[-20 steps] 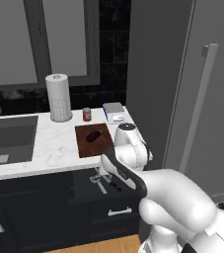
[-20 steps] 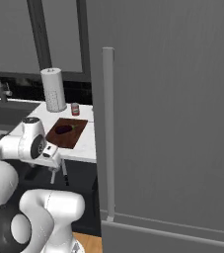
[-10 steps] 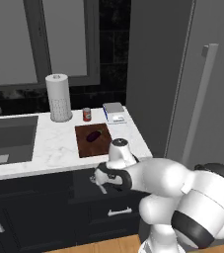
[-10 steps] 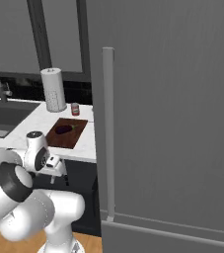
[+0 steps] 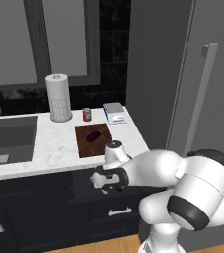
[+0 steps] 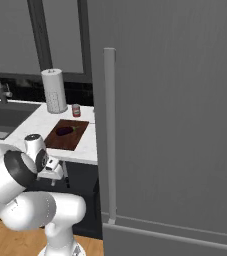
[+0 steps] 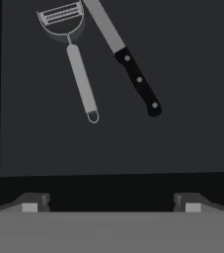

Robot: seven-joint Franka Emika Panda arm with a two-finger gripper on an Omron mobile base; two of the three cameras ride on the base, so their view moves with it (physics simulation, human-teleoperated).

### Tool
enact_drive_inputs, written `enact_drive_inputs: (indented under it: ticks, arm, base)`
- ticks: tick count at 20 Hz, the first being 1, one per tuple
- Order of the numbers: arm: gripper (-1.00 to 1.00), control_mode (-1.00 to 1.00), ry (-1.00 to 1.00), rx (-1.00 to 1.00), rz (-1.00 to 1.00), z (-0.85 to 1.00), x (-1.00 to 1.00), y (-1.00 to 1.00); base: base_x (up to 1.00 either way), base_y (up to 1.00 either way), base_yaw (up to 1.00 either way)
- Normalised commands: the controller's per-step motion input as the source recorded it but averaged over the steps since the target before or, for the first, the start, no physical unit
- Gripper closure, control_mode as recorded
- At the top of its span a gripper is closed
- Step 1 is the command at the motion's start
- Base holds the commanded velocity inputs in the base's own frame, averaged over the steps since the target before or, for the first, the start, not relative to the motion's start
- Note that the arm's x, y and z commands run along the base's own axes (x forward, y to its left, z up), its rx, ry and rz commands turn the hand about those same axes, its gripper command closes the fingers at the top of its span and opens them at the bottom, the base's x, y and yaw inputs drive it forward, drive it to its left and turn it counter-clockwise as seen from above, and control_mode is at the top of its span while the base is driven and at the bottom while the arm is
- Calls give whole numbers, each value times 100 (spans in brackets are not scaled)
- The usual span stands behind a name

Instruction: Place the appropriate cutting tool for cutting the eggplant skin on the cutting board.

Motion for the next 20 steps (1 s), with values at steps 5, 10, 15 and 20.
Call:
enact_drive_inputs:
  ticks: [5, 10, 15, 20]
  arm:
    - [-100, -100, 1, -3, 0, -23, -3, 0]
    - [-100, -100, 2, -1, 0, -12, -22, 0]
    - [-100, -100, 1, -1, 0, -3, -35, 0]
    - [-100, -100, 1, 0, 0, -1, -40, -4]
  base:
    - [0, 0, 0]
    - [0, 0, 0]
    - [0, 0, 0]
    - [0, 0, 0]
